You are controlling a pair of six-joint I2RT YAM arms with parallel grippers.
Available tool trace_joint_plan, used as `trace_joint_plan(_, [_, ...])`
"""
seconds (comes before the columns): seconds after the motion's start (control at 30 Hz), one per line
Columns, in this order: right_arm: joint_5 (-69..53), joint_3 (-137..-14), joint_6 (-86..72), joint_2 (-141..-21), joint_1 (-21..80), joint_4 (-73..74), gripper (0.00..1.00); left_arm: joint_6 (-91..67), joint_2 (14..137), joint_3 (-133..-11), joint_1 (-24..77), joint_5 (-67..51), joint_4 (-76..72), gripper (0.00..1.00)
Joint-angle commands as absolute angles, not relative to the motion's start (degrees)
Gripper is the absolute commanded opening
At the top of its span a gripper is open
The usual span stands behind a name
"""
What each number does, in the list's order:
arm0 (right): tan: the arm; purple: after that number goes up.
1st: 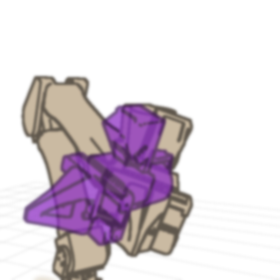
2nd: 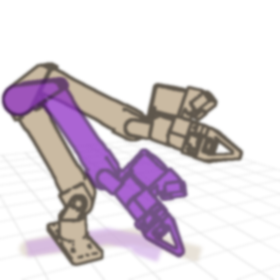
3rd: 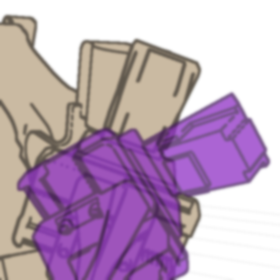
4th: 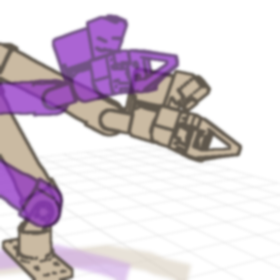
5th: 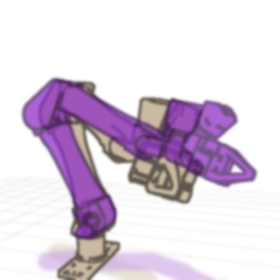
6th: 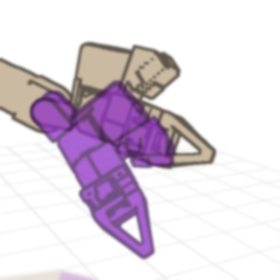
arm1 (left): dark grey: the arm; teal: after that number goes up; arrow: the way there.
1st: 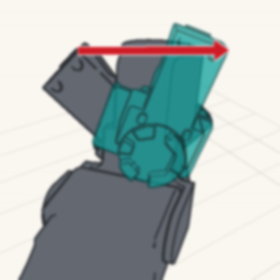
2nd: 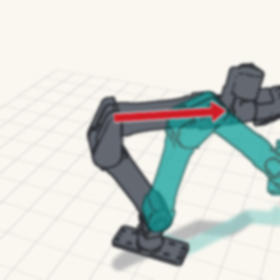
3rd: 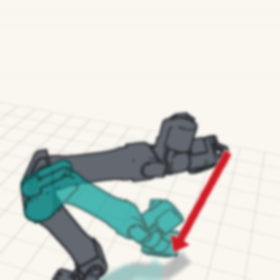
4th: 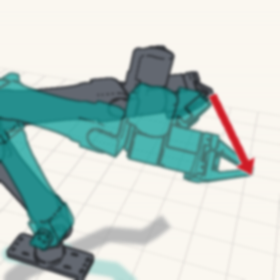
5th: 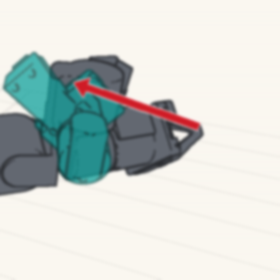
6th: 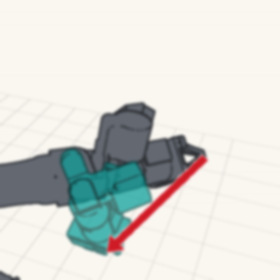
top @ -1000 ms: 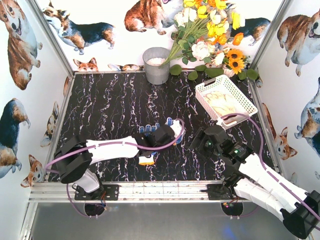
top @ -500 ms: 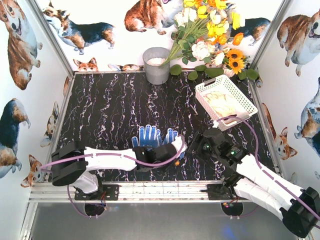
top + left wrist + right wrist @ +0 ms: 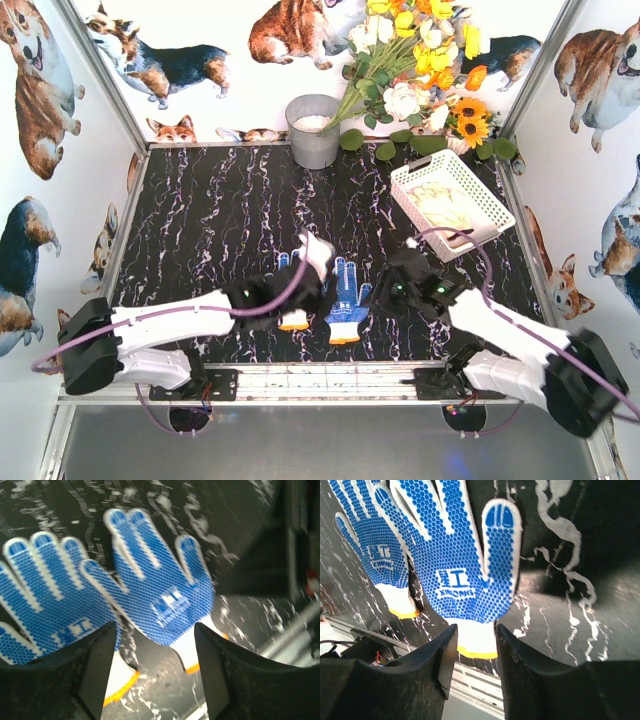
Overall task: Put the gloves into the storage basket
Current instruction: Adjust the glove at the center of the board.
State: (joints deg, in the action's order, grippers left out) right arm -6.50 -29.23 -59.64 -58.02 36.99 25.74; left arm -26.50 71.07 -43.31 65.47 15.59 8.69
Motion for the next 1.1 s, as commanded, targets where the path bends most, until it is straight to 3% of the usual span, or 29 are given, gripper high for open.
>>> trace_joint_plan(0.0, [-10.3, -32.9, -57.2, -66.1, 36.9, 13.5, 0.34, -34.1, 73.8, -41.3, 58.2, 13.0, 4.1, 0.53])
trace_joint_plan(0.1, [-13.7, -34.3, -57.0, -72.7, 37.0, 8.6, 0.26, -37.0, 77.7, -42.7, 56.0, 13.0, 3.6, 0.4])
trace_joint_plan(0.2, [-14.5, -35.1, -57.0, -77.5, 37.0, 5.2, 0.22, -38.6, 81.4, -45.0, 55.2, 12.4, 2.1, 0.35])
trace_joint_plan(0.77, [-10.4, -32.6, -57.1, -83.3, 37.0, 6.0, 0.19, -39.2, 97.2, -56.6, 50.5, 15.0, 4.8, 0.41])
trace_joint_plan(1.07, [-11.0, -32.3, -56.8, -84.4, 37.0, 5.5, 0.19, -40.3, 101.0, -59.5, 50.6, 18.7, 9.2, 0.31])
